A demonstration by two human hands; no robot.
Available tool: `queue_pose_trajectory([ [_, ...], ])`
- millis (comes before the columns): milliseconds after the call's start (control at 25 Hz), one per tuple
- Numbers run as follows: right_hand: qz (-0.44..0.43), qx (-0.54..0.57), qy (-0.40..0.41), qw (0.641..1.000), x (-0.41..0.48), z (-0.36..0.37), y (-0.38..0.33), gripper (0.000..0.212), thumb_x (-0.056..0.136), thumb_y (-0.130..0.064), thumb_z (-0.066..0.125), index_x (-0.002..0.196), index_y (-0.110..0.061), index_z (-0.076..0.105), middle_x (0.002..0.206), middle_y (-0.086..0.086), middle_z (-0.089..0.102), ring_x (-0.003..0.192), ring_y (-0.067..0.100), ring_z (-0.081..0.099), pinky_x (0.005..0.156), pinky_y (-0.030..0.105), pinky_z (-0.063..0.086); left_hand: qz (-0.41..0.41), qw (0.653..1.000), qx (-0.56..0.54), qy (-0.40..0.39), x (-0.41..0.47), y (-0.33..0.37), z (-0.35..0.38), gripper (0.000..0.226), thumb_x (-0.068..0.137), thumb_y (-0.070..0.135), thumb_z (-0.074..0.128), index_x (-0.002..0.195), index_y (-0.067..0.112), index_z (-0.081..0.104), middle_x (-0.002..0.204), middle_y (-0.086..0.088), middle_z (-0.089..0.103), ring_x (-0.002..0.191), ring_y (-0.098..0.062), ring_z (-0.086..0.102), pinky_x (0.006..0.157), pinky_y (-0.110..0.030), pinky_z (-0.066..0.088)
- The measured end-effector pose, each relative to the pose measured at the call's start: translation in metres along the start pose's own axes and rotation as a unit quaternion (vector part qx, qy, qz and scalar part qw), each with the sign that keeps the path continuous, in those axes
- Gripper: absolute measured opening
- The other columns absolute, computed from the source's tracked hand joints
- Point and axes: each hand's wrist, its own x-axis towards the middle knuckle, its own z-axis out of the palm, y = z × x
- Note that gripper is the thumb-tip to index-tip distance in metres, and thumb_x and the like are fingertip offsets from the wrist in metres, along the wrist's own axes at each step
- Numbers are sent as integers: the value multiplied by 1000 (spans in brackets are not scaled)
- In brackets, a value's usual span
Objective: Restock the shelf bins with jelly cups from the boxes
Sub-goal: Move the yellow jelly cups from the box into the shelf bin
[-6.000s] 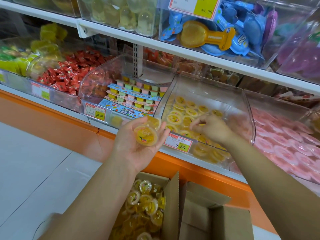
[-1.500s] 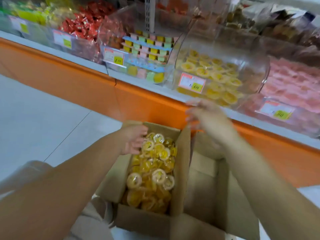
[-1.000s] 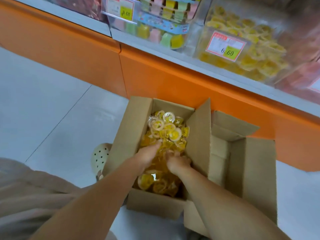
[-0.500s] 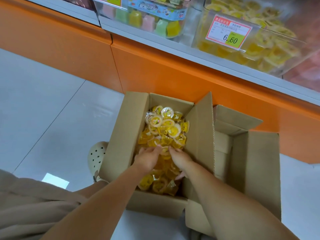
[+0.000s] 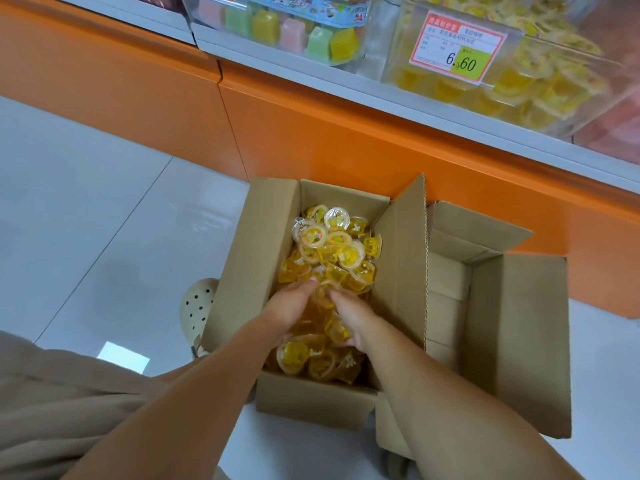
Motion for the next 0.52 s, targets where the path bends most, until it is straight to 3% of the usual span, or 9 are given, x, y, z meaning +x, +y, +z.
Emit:
queue_pose_trajectory([
  [160, -17, 72, 1, 997, 5, -4, 15, 44, 89, -52, 53, 131, -39, 48, 128, -1, 56, 110, 20, 58, 79, 45, 58, -22, 999, -45, -15, 1, 2, -2, 47, 96, 61, 46, 133, 34, 56, 130, 8, 58, 111, -11, 57, 87, -41, 43],
  [240, -9, 121, -17, 992, 6, -12, 23, 39, 91, -46, 56, 127, -32, 53, 121, 1, 63, 104, 21, 64, 69, 38, 60, -30, 998, -58, -24, 3, 3, -3, 43, 96, 61, 46, 125, 33, 60, 123, 10, 61, 104, -7, 57, 86, -41, 45],
  [360, 6, 163, -43, 986, 4, -19, 26, 38, 89, -43, 61, 122, -24, 60, 116, 5, 67, 93, 22, 68, 60, 31, 58, -36, 997, -51, -35, 2, 5, -5, 42, 95, 64, 47, 124, 36, 61, 121, 11, 62, 104, -7, 57, 78, -39, 50],
  [520, -1, 197, -75, 978, 1, -17, 25, 40, 88, -41, 63, 122, -21, 60, 112, 5, 69, 88, 21, 67, 60, 31, 57, -32, 997, -58, -48, -1, 2, -3, 44, 96, 62, 47, 130, 36, 59, 130, 6, 59, 113, -10, 56, 66, -35, 61],
])
